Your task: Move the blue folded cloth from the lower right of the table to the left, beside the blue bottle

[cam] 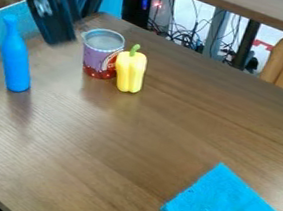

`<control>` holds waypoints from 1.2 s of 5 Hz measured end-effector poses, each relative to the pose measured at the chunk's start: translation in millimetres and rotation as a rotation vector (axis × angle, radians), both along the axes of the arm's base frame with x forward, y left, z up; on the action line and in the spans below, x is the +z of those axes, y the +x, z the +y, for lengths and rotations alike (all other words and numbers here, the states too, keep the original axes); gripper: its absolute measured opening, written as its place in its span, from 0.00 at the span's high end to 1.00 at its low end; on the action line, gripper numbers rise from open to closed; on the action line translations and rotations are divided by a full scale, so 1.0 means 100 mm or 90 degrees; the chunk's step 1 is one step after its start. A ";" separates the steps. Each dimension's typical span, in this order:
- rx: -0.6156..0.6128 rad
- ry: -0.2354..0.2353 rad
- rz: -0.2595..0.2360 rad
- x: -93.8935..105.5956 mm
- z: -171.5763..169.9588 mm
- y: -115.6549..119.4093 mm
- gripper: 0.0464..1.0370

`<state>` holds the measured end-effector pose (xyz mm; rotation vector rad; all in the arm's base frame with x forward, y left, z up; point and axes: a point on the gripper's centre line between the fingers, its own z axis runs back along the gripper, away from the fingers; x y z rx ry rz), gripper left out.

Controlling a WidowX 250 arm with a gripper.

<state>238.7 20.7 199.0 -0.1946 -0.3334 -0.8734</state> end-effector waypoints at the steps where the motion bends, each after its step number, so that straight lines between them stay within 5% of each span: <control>1: -0.070 0.003 -0.013 -0.37 -0.50 -0.09 0.03; 2: -0.058 -0.001 -0.064 -0.58 -0.99 -0.11 0.03; 5: 0.090 -0.017 -0.082 -0.89 -2.44 -0.10 0.03; 6: 0.100 -0.013 -0.118 -1.04 -2.47 -0.04 0.03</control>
